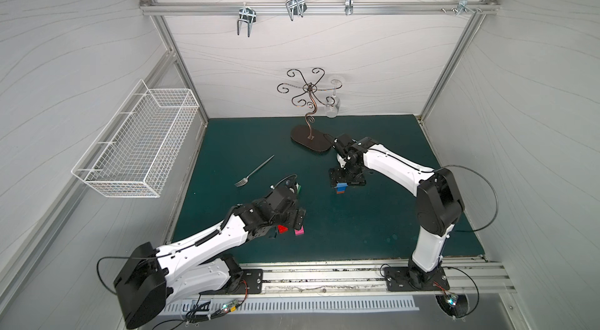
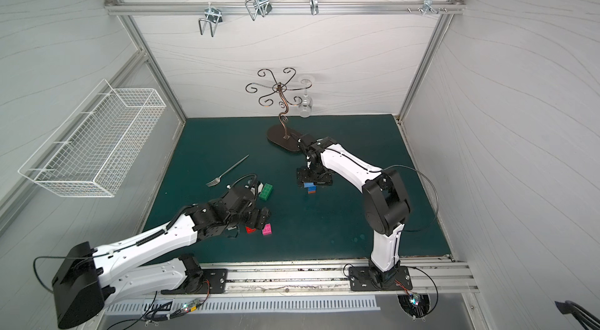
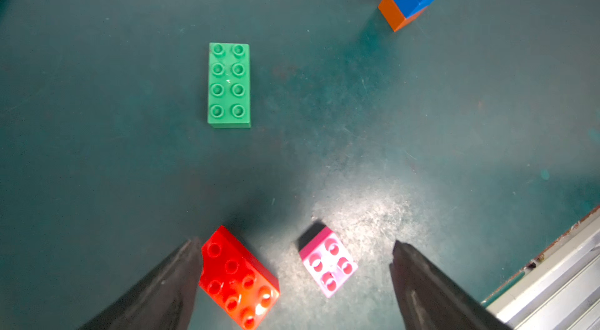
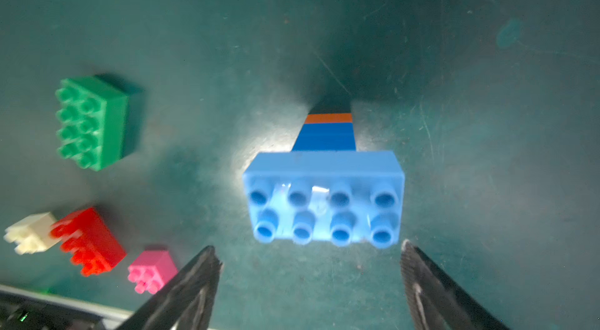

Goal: Assemble a spoon with lego
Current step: Assemble the lego brick with the lego brick, then pick up the lego brick from the center of the board.

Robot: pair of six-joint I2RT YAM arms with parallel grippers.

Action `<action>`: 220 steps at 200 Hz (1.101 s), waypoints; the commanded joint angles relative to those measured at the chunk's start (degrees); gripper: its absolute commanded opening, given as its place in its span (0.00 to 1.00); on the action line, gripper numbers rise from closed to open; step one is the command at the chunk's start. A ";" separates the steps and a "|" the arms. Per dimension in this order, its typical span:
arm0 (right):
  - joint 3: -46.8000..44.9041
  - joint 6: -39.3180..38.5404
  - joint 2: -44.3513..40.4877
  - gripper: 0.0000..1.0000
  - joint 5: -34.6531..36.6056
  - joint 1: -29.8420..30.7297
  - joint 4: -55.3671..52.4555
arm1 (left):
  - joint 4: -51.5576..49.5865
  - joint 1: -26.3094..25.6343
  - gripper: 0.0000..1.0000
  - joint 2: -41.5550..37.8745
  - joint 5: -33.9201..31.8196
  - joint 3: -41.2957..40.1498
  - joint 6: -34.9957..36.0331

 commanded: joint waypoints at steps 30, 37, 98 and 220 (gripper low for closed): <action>-1.60 -2.10 -8.25 0.89 -0.94 -1.13 -0.41 | -10.78 -2.38 0.95 17.61 0.19 11.02 -5.30; -1.59 -2.33 -9.02 0.90 -0.97 -1.57 -0.58 | -11.87 -2.42 0.94 19.68 0.37 11.77 -5.84; -0.87 -3.34 -11.85 0.90 -0.73 -4.63 -1.71 | -14.01 -2.38 0.88 24.35 4.72 11.18 -6.90; -0.79 -3.84 -11.51 0.90 -2.41 -6.62 -1.51 | -14.03 -2.42 0.56 20.71 7.18 8.99 -7.31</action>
